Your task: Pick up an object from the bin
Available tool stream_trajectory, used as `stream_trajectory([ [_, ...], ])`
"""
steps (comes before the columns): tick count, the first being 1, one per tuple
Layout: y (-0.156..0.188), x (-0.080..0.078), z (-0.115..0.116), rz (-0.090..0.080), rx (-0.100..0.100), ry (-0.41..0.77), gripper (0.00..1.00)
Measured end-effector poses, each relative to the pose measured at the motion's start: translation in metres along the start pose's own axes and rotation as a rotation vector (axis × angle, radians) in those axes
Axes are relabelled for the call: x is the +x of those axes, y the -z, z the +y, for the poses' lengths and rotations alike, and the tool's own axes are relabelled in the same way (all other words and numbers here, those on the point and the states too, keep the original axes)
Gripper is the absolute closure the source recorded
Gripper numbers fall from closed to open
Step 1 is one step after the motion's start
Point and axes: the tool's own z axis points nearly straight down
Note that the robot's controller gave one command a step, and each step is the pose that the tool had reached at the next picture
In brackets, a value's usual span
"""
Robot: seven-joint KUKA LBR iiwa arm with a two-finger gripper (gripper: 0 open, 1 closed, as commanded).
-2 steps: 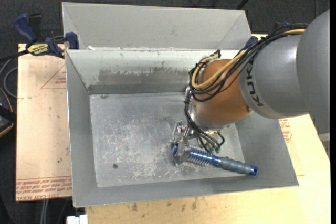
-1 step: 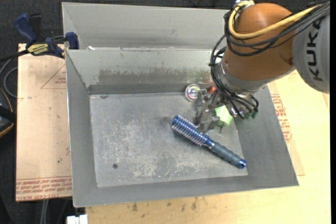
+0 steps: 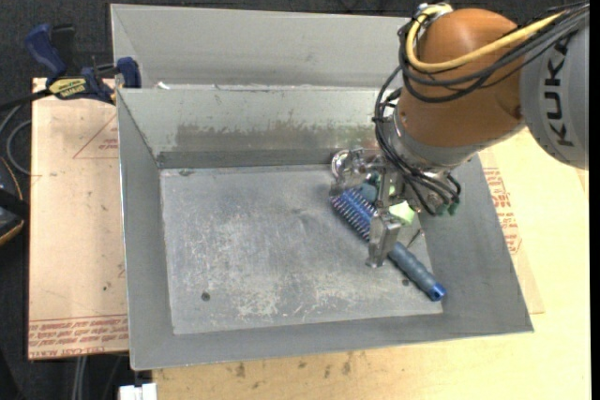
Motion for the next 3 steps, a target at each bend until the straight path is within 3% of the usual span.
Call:
stream_trajectory([
  [1,0.007,0.030,0.030,0.003,-0.001,0.096,0.00],
  [2,-0.083,0.070,-0.083,0.009,0.000,0.203,0.00],
  [3,-0.151,0.052,-0.147,0.004,0.000,-0.079,0.00],
])
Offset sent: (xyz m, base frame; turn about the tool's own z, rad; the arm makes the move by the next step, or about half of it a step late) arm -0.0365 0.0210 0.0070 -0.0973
